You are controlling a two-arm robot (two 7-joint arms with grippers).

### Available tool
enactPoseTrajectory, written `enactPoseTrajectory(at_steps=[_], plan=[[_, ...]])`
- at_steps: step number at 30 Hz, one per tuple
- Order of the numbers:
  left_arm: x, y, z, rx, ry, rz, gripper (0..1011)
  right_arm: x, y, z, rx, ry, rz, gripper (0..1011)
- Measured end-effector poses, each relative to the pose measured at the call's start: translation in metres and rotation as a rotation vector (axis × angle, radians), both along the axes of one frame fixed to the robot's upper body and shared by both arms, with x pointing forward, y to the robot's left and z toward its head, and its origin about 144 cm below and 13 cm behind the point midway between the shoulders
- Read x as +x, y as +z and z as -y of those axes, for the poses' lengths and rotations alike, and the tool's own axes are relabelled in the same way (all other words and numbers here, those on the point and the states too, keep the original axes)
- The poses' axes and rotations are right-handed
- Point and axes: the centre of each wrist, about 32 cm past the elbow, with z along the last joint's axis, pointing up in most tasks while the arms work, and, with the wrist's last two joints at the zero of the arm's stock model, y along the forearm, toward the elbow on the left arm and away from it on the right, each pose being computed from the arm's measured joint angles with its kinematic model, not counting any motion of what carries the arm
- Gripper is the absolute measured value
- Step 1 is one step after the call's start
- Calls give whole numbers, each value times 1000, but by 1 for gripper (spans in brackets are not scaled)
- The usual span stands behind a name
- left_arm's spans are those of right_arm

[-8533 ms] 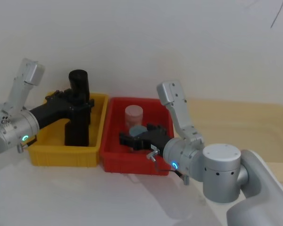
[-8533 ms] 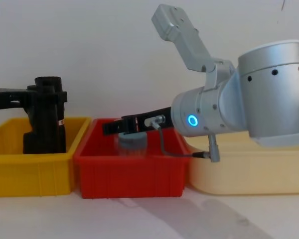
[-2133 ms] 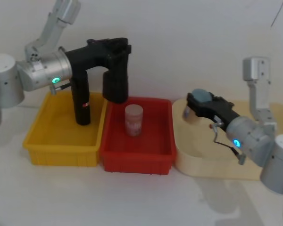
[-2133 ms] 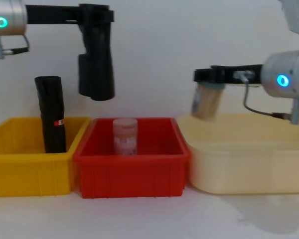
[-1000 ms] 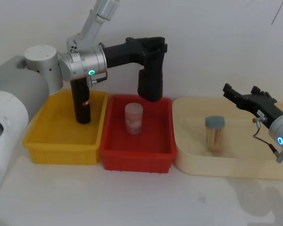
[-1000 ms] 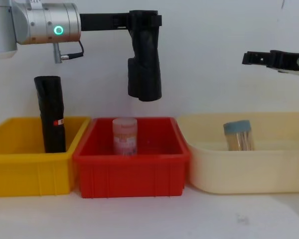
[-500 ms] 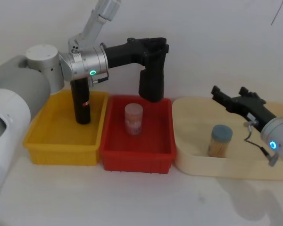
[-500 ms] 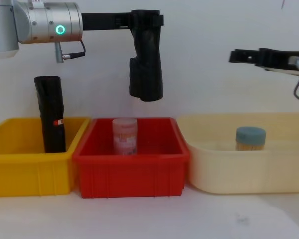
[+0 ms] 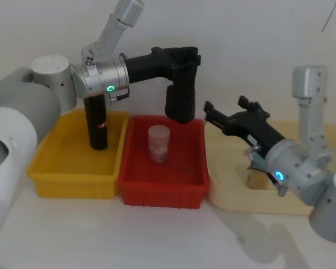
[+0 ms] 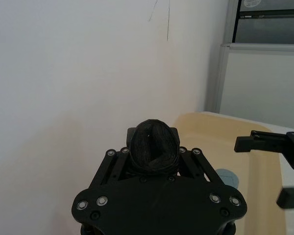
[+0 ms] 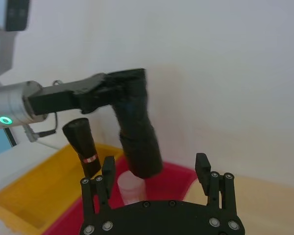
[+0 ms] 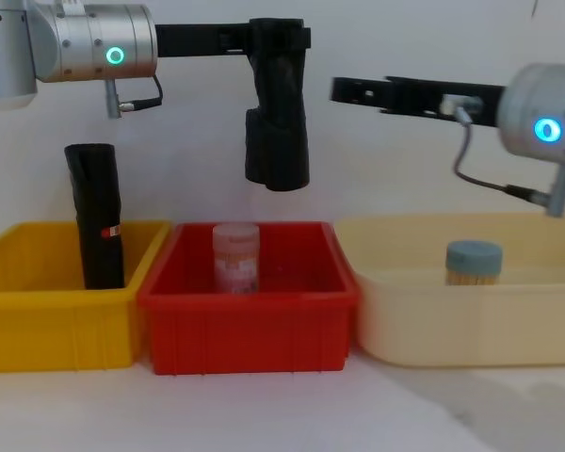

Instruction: Pick up the garbage bag with the one hand and transfer it to the other hand.

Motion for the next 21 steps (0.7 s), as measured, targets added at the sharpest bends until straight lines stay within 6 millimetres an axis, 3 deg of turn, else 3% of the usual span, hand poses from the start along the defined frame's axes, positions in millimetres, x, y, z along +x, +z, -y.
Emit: enactPoseTrajectory(at_steps=[11,21], plan=[[0,0,0,1,0,-1,339,14,2,-39,-74,4,92,1000],[0,0,0,1,-1,0,339,27,5,-55,-135,7,96,1000]])
